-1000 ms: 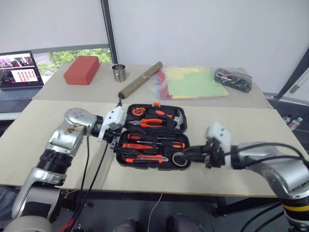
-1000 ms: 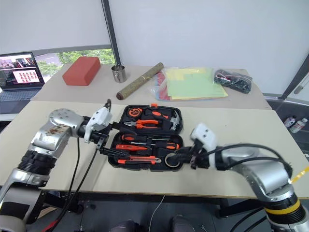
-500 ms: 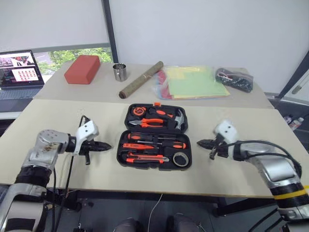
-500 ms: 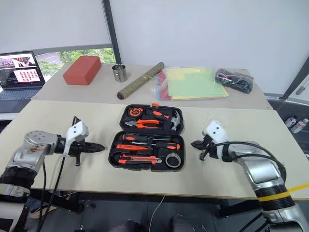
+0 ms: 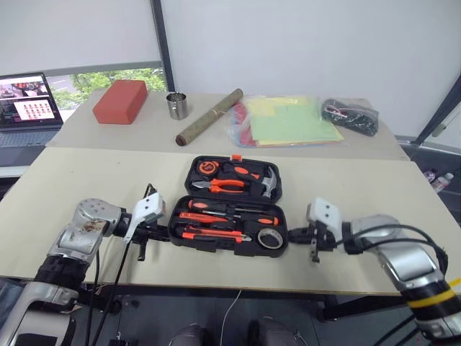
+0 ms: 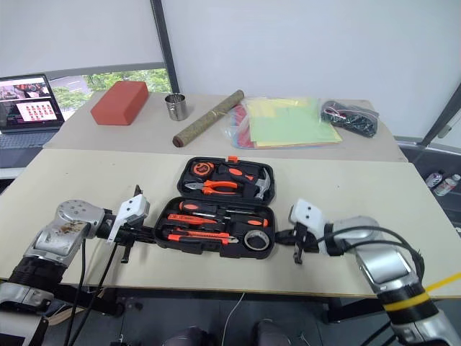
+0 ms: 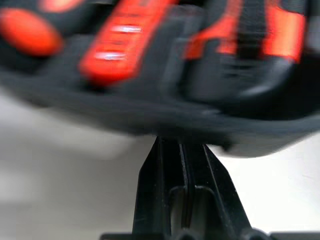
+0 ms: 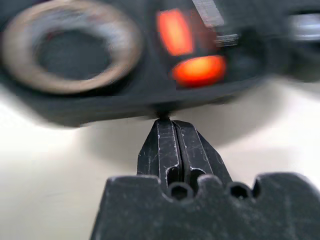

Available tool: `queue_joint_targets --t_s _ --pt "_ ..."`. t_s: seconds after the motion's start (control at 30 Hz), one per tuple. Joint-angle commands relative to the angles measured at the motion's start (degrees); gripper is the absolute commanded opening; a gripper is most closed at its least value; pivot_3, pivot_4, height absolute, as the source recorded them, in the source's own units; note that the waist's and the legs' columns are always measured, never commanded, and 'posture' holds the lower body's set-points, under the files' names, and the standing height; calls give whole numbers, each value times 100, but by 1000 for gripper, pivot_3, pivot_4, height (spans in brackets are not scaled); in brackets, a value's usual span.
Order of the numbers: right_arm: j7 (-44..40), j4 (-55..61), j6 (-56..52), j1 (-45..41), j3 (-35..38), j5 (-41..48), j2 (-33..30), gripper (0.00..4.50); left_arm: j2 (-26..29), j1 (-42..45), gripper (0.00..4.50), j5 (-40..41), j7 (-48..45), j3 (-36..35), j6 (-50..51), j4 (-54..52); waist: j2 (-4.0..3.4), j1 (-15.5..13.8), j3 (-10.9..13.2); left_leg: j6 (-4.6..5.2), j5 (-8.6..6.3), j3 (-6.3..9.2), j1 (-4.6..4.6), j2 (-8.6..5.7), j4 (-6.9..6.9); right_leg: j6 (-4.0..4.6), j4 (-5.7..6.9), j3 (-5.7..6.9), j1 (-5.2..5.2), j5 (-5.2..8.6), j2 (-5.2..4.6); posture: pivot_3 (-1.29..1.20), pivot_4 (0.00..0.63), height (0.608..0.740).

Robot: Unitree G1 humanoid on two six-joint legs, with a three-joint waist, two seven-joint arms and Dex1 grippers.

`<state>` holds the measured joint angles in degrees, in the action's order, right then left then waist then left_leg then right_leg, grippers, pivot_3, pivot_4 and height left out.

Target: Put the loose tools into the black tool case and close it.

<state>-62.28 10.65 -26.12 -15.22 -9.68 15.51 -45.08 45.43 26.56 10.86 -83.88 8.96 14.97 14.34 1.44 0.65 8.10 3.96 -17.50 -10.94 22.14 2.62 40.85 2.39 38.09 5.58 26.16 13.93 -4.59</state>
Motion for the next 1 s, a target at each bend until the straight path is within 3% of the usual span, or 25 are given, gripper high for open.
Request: queue_joint_targets --t_s 0.03,0.23,0.53,0.77,1.0 --pt "53 547 -73 464 345 145 -232 0 302 -214 48 -5 -103 -100 -283 -243 0 0 0 0 0 0 -1 -2 1 -1 1 -1 -2 0 -3 0 150 736" --pt "331 454 35 825 652 8 -349 0 573 -159 48 -151 26 -236 -619 412 0 9 0 -3 2 0 -17 0 4 -11 4 -12 -11 5 -35 0 150 736" --pt "1116 -848 318 -563 350 -640 338 0 -355 1159 48 9 958 -481 -218 1545 1 2 -1 -4 11 -4 -19 0 10 7 14 -10 -13 -13 -2 0 150 736" --pt "867 -1041 462 -1098 -21 -820 559 0 -524 1022 48 86 540 -320 -16 1140 1 -9 0 -4 11 -19 1 0 2 7 5 12 8 -10 12 0 150 736" --pt "227 45 295 -285 -45 -535 112 0 -243 397 48 414 -7 -273 644 -40 0 6 0 -5 10 -17 0 0 3 3 4 7 5 -7 8 0 150 736"
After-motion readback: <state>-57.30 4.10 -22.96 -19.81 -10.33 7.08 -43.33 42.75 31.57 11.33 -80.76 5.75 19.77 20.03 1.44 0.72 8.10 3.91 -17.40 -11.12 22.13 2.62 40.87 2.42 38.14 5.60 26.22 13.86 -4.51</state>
